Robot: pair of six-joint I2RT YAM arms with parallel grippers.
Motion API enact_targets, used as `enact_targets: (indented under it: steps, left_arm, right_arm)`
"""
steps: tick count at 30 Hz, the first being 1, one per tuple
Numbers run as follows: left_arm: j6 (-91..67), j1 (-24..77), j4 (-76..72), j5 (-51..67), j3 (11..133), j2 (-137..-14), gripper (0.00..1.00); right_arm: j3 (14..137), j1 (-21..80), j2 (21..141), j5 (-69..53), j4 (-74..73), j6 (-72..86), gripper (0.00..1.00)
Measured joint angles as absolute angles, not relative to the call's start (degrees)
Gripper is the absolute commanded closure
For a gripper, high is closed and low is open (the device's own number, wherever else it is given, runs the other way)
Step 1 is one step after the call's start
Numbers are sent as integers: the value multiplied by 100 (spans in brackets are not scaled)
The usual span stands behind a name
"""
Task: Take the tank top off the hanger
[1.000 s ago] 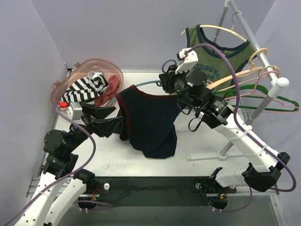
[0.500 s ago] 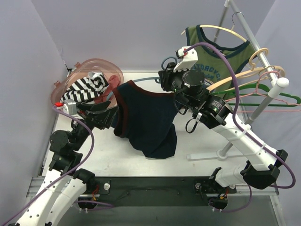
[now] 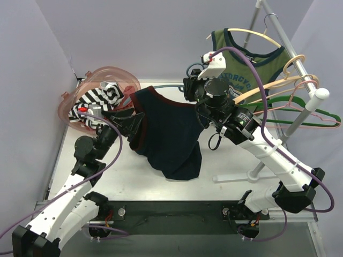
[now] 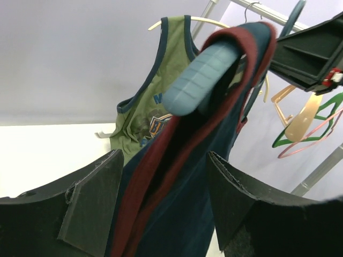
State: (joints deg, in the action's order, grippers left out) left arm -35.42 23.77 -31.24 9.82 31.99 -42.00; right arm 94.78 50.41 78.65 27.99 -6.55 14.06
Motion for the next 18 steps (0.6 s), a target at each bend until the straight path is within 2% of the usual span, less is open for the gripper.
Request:
enact_targets:
  steps: [9,11,12,13,14,16,18]
  left_arm:
    - [-3535,2447,-3769,1009,3258,-4950,27]
    - [-3535,2480,-3957,1039,3267,-5078,30]
    - [-3533,2502,-4034,1052,3267,-5124,36]
    - [-3535,2523,-4101,1068,3267,-5159,74]
    - [-3538,2539,-4141,1072,3267,-5183,86]
    - [-3503,2565,-4219,1114,3280,-5229,100]
    - [-3439,2587,-4224,1155,3319,-5240,100]
  right_arm:
    - [9478,5068,7865,2810,-628,1487,100]
    - [9478,5068,7865,2805,-628,1492,100]
    - [9476,5068,7865,2805,-626,1492,100]
    - [9476,5068,7865,2805,-626,1492,100]
    - [9476,5068,7865,2803,-626,1492,100]
    - [9461,5068,7865,2803,-582,1490,100]
    - [9424,5068,7865,2803,-508,1479,100]
